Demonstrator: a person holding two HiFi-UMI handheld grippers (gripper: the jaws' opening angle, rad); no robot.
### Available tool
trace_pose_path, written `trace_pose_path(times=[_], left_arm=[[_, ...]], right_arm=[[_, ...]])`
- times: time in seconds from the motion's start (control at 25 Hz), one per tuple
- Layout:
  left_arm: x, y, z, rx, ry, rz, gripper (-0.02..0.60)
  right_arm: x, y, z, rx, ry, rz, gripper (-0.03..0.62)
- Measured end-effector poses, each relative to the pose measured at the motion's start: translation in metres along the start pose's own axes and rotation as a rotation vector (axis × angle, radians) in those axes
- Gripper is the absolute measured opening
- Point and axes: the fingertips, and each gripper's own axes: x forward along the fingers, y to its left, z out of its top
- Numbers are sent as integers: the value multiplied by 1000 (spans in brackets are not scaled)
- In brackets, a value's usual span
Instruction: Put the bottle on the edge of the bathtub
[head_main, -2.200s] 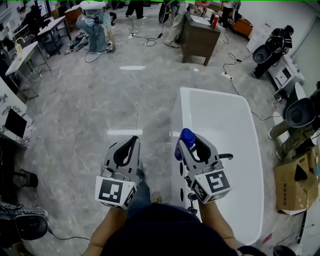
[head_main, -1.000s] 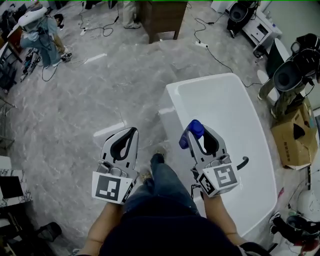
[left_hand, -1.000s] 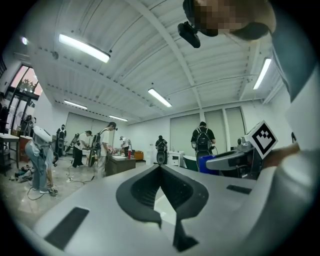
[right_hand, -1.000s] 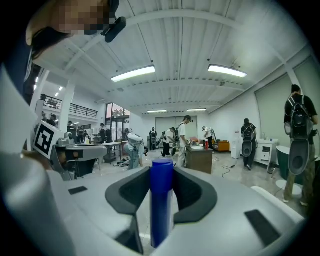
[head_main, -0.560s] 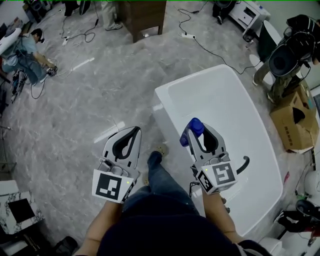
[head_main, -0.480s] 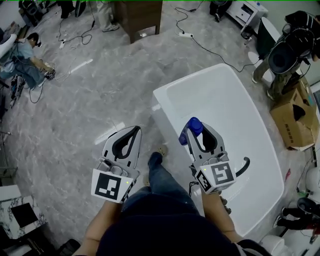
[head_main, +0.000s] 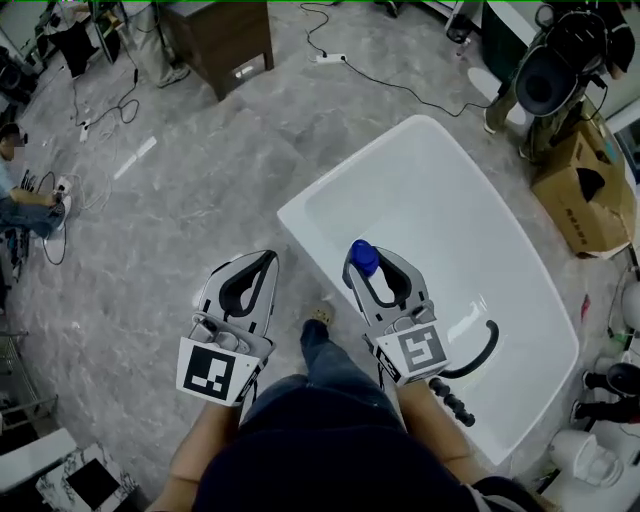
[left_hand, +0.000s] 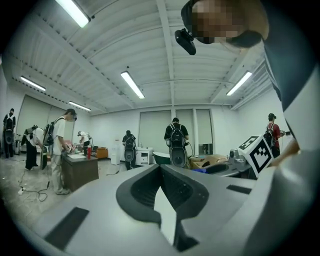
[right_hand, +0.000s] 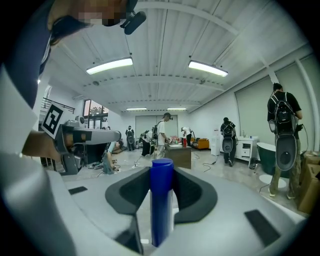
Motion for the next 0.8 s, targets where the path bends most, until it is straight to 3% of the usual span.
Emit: trace_pose_path(times=[0.32,0.8], left_arm=[[75,12,-17,15,29,-141,23],[120,26,-60,-1,141,-256,23]], right_arm=[[39,-39,-22,13,56,-35,153],[78,-53,-70,57,162,-47,153]])
